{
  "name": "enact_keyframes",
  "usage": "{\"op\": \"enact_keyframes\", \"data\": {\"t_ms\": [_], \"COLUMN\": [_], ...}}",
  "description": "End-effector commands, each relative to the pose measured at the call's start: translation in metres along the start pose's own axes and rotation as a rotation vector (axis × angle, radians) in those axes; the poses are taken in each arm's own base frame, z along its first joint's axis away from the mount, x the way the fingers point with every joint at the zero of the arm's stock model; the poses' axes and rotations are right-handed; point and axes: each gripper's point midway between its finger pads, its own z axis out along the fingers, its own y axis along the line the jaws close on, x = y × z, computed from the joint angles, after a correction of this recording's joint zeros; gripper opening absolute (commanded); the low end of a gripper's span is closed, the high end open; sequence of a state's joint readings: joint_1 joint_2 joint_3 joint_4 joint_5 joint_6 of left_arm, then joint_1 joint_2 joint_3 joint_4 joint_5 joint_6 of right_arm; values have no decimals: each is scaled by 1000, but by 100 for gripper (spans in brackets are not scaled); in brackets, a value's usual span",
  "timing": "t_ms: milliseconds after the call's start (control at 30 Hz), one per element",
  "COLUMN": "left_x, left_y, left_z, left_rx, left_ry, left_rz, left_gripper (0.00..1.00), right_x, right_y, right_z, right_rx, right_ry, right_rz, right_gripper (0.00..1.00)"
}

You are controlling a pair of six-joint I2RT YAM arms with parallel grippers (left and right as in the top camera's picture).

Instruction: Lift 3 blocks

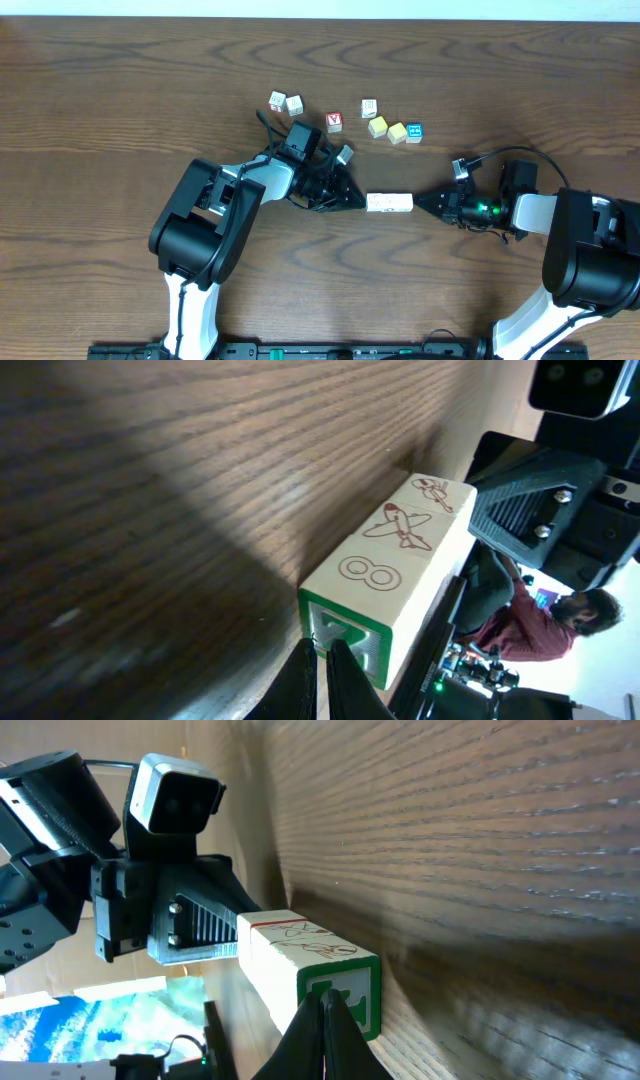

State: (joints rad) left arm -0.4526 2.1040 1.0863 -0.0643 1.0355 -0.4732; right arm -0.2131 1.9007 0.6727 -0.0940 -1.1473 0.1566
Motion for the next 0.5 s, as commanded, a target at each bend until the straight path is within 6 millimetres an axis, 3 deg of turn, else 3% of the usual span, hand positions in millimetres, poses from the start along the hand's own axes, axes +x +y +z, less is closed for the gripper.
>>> {"op": "enact_keyframes", "data": {"t_ms": [0, 467], "left_x": [4, 4], "left_y": [2, 1], "left_z": [2, 1], "left_rx": [21, 26], "left_ry": [21, 21], "left_rz": [-5, 5], "left_gripper": [7, 7], "right_x": [3, 8], "right_y": [1, 1], "right_z": [2, 8], "right_rx": [-9, 7], "right_ry": [10, 33], "right_rz": [9, 3], "right_gripper": [1, 1]}}
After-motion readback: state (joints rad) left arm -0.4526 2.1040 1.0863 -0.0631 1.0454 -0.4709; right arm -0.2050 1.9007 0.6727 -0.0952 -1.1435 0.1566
